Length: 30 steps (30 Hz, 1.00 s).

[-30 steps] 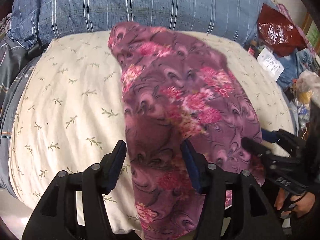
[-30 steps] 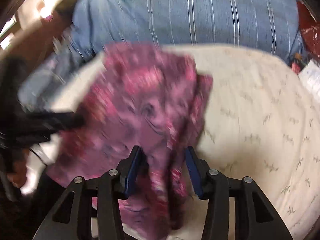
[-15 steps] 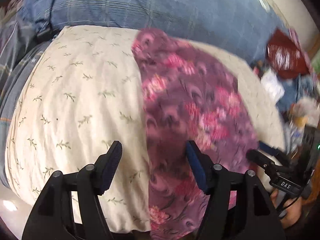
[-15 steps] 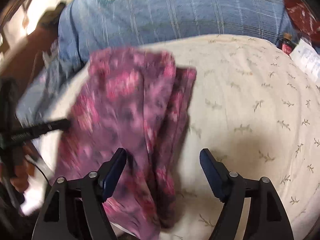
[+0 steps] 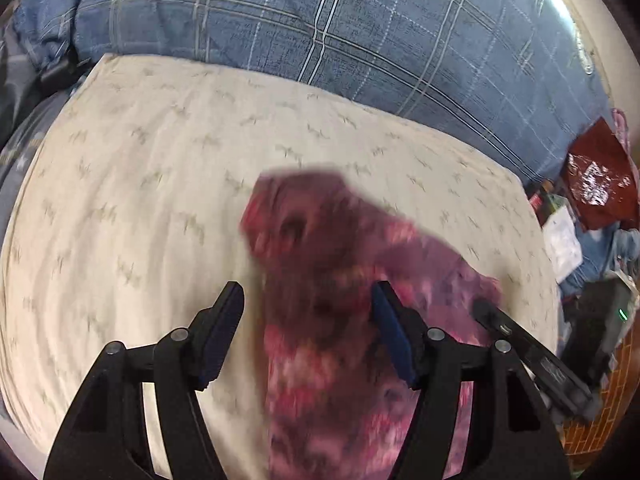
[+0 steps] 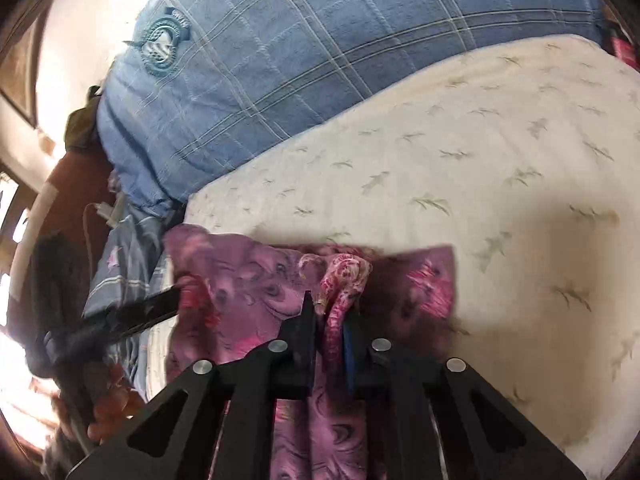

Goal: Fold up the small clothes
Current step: 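Lay the folded shirt flat with both grippers and open them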

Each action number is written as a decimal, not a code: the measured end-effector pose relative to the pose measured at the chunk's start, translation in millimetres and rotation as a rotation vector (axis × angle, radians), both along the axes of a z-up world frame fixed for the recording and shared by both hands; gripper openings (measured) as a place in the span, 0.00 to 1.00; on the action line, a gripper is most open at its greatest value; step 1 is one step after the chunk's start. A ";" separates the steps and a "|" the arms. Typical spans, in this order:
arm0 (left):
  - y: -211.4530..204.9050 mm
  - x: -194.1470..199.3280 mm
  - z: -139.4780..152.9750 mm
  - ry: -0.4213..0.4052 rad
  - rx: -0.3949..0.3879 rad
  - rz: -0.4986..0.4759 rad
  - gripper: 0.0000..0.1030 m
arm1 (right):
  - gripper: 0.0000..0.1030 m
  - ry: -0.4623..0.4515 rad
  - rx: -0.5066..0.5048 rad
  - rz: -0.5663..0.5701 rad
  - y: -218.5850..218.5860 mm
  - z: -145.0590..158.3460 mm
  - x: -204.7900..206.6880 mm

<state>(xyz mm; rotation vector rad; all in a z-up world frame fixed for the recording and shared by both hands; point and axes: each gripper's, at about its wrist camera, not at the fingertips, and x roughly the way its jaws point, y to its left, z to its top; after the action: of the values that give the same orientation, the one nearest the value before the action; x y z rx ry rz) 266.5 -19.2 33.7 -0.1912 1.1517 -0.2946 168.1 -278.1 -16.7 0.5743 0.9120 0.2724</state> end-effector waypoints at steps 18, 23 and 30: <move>-14.7 -80.2 9.3 -0.163 0.144 -0.279 0.64 | 0.26 -0.153 -0.079 0.107 1.0 28.8 -79.1; -18.1 -95.3 -16.9 -0.126 0.187 -0.273 0.70 | 0.23 -0.025 -0.267 0.146 30.9 -9.8 -92.8; -4.5 -135.4 -6.2 -0.154 0.192 -0.273 0.71 | 0.63 -0.018 -0.451 0.189 58.2 7.6 -136.2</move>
<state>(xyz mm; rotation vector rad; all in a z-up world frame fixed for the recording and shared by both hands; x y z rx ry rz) 131.1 -23.7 27.5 0.1568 1.0460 -0.4296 31.9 -219.9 -9.1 0.0694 0.9738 0.2310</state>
